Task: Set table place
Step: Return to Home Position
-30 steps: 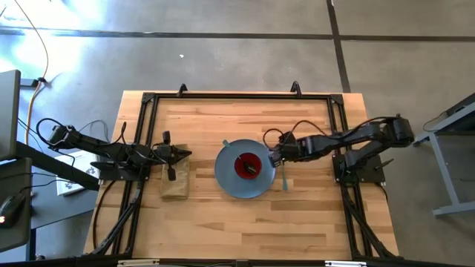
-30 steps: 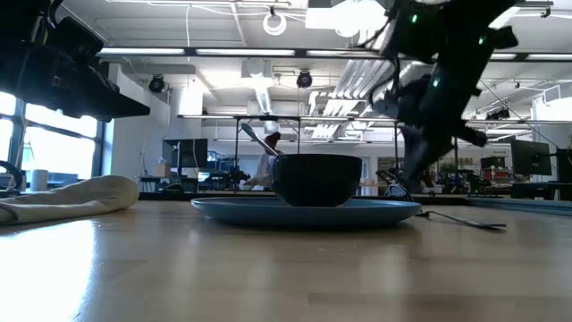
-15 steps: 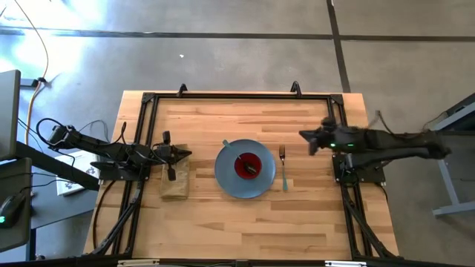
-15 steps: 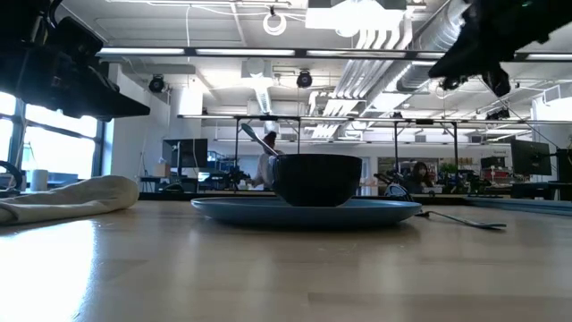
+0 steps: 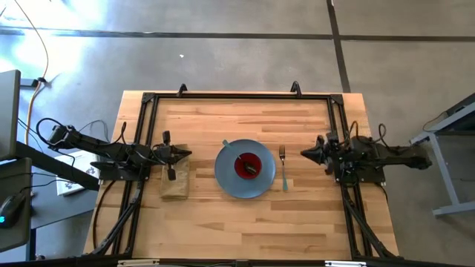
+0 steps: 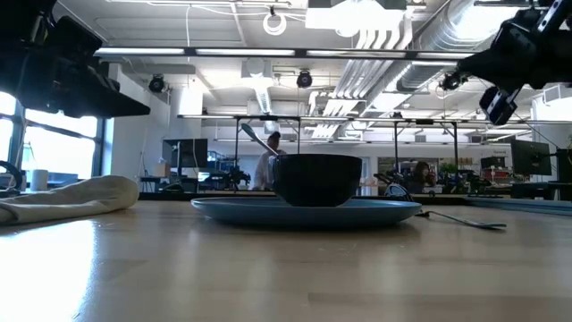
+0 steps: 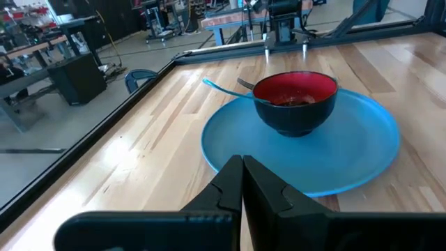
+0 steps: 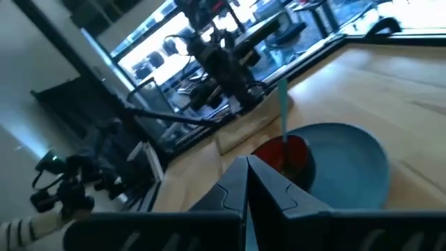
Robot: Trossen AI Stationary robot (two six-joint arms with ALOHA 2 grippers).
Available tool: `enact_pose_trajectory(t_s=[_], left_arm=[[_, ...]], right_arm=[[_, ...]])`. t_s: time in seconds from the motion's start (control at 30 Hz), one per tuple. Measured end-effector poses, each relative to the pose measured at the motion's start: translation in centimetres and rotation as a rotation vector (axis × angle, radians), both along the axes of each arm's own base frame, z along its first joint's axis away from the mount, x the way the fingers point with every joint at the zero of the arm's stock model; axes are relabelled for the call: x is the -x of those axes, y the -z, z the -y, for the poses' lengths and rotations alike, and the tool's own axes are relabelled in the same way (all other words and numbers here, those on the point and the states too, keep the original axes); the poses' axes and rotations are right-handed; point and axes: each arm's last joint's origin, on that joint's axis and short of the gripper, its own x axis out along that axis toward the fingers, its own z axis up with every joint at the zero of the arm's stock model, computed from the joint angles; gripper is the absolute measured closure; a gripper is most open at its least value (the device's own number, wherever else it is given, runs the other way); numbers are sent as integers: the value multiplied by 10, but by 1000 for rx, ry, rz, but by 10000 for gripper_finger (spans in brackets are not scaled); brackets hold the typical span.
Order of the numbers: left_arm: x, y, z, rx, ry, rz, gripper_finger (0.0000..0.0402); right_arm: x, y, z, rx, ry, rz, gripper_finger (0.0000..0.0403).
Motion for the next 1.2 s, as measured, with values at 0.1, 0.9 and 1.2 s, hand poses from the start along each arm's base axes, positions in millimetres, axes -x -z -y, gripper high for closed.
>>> enact_pose_trajectory(t_s=[0.1, 0.9, 1.2], left_arm=[[0, 1, 0, -5, 0, -11, 401], [-1, 2, 0, -12, -5, -23, 401], [-1, 2, 0, -13, -5, -23, 401]], right_arm=[[-3, 11, -1, 22, -45, -10, 403], [-4, 18, -2, 234, -66, -29, 403], [-4, 18, -2, 234, -65, -30, 403]])
